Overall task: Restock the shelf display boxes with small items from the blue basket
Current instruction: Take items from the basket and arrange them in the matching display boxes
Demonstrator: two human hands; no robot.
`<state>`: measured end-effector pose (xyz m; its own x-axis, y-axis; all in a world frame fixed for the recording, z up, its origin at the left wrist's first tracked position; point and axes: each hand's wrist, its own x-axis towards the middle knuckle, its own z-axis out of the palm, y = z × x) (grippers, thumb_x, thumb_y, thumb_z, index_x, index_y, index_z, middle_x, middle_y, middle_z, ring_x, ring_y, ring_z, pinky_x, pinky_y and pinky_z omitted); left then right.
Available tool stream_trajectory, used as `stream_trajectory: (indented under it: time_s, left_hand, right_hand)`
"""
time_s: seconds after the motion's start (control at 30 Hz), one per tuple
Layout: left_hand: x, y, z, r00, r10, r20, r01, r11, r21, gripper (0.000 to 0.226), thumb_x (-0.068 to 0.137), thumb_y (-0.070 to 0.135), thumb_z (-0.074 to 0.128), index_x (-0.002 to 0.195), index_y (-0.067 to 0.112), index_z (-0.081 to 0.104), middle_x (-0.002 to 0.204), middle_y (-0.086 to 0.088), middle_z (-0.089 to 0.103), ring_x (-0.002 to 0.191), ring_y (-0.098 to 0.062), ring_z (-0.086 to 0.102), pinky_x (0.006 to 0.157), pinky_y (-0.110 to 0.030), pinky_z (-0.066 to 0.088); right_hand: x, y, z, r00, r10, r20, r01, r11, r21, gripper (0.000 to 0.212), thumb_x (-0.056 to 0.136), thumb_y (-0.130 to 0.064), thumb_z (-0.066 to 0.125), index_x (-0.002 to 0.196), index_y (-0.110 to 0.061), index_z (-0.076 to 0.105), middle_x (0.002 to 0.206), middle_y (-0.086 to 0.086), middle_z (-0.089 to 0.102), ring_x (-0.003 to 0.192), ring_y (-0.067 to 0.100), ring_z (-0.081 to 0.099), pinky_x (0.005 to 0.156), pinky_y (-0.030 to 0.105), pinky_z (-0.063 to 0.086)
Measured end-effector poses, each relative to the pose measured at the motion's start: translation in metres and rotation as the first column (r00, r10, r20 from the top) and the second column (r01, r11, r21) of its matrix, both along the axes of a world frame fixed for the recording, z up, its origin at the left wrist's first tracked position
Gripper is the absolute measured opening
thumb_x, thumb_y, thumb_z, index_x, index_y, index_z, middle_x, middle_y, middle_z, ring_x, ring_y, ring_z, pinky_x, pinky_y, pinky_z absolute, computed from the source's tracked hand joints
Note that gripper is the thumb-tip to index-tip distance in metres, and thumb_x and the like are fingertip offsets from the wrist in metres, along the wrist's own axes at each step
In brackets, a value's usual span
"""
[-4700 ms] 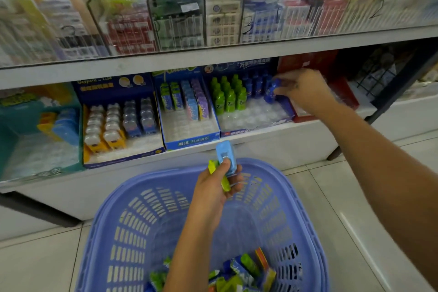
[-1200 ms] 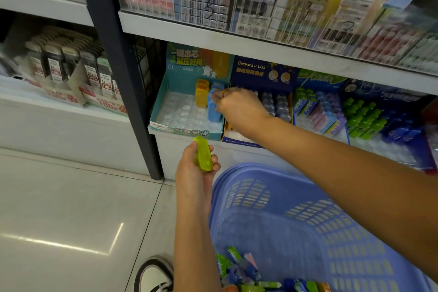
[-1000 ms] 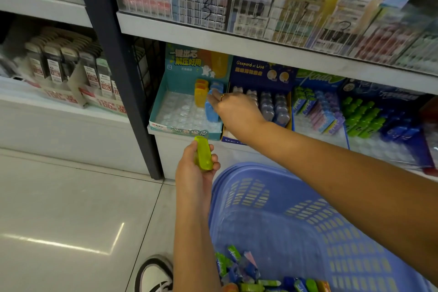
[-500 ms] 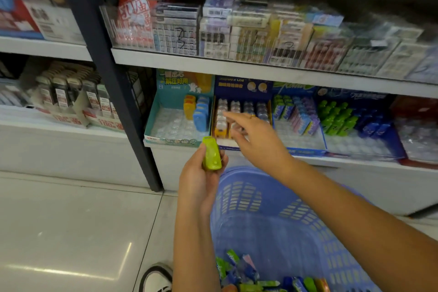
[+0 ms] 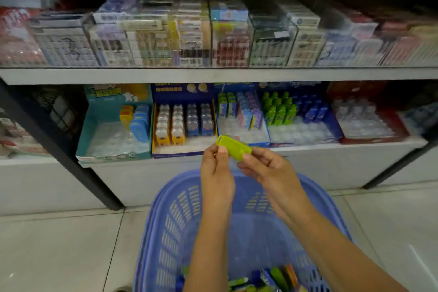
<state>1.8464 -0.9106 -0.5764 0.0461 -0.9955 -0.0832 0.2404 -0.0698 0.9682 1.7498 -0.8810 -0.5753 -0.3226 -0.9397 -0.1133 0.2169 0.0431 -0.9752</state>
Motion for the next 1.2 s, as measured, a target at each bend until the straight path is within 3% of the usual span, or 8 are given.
stream_trajectory:
  time_s: [0.13,0.27,0.4,0.5,0.7,0.8,0.93,1.2]
  left_hand:
    - [0.007,-0.004,0.001,0.990,-0.120,0.069,0.121,0.993,-0.007,0.020,0.096,0.014,0.052,0.113,0.011,0.061,0.105,0.000,0.068,0.097,-0.007,0.064,0.079,-0.011,0.049]
    - [0.045,-0.029,0.015,0.930,0.016,0.366,0.033,0.991,-0.127,0.019,0.095,0.015,0.054,0.111,0.014,0.064,0.102,0.003,0.068,0.094,-0.008,0.061,0.075,-0.005,0.044]
    - [0.096,-0.054,0.021,0.648,0.263,0.715,-0.119,0.962,-0.245,0.029,0.094,0.020,0.053,0.120,0.010,0.060,0.117,-0.009,0.062,0.097,-0.020,0.056,0.077,-0.027,0.042]
    - [0.131,-0.067,0.010,0.433,0.126,0.893,-0.080,0.992,-0.101,0.048,0.092,0.020,0.056,0.133,-0.002,0.046,0.134,-0.022,0.048,0.123,-0.036,0.043,0.100,-0.041,0.034]
    - [0.163,-0.075,-0.012,-0.021,-0.048,0.999,0.141,0.989,0.050,0.058,0.095,0.040,0.045,0.140,0.004,0.036,0.142,-0.011,0.044,0.132,-0.027,0.037,0.114,-0.037,0.019]
    - [0.170,-0.076,-0.015,-0.074,-0.049,0.996,0.206,0.976,0.063,0.061,0.096,0.042,0.042,0.144,0.007,0.029,0.147,-0.009,0.039,0.134,-0.025,0.035,0.117,-0.034,0.015]
    - [0.172,-0.078,-0.012,-0.075,-0.055,0.996,0.238,0.969,0.071,0.060,0.096,0.041,0.042,0.143,0.007,0.029,0.147,-0.009,0.038,0.133,-0.026,0.035,0.115,-0.033,0.019]
    - [0.173,-0.076,-0.019,-0.022,-0.030,0.999,0.229,0.973,0.034,0.066,0.096,0.042,0.042,0.147,0.005,0.021,0.154,-0.011,0.027,0.138,-0.026,0.027,0.118,-0.035,0.011]
  right_hand:
    - [-0.012,-0.008,0.012,0.999,-0.020,-0.036,0.016,0.994,-0.105,0.015,0.083,-0.022,0.067,0.099,-0.022,0.068,0.093,0.000,0.074,0.087,0.017,0.071,0.072,0.019,0.054]
    - [-0.009,-0.037,0.038,0.965,-0.049,-0.256,-0.004,0.979,-0.202,0.017,0.085,-0.018,0.067,0.094,-0.032,0.066,0.085,-0.011,0.073,0.079,0.009,0.070,0.069,0.013,0.052]
    - [0.023,-0.084,0.053,0.861,0.079,-0.502,-0.194,0.964,-0.181,0.021,0.088,-0.017,0.064,0.108,-0.022,0.065,0.096,-0.007,0.067,0.092,0.013,0.066,0.083,0.026,0.053]
    - [0.067,-0.121,0.059,0.784,0.100,-0.613,-0.263,0.948,-0.181,0.024,0.087,-0.014,0.066,0.110,-0.008,0.065,0.098,0.004,0.068,0.089,0.014,0.064,0.082,0.023,0.054]
    - [0.159,-0.192,0.057,0.613,0.177,-0.770,-0.432,0.891,-0.139,0.030,0.088,-0.014,0.064,0.115,-0.001,0.062,0.116,0.017,0.065,0.110,0.030,0.059,0.097,0.035,0.045]
    - [0.191,-0.222,0.049,0.554,0.257,-0.792,-0.459,0.888,-0.034,0.027,0.090,-0.008,0.059,0.116,-0.003,0.060,0.120,0.013,0.064,0.112,0.025,0.057,0.088,0.016,0.045]
    - [0.215,-0.245,0.034,0.484,0.297,-0.823,-0.454,0.889,0.054,0.023,0.090,-0.003,0.053,0.110,0.001,0.063,0.116,0.017,0.064,0.109,0.031,0.058,0.093,0.034,0.045]
    - [0.230,-0.257,0.022,0.187,0.159,-0.970,-0.458,0.887,0.057,0.019,0.090,-0.014,0.054,0.103,-0.010,0.068,0.107,0.009,0.066,0.103,0.025,0.058,0.086,0.027,0.042]
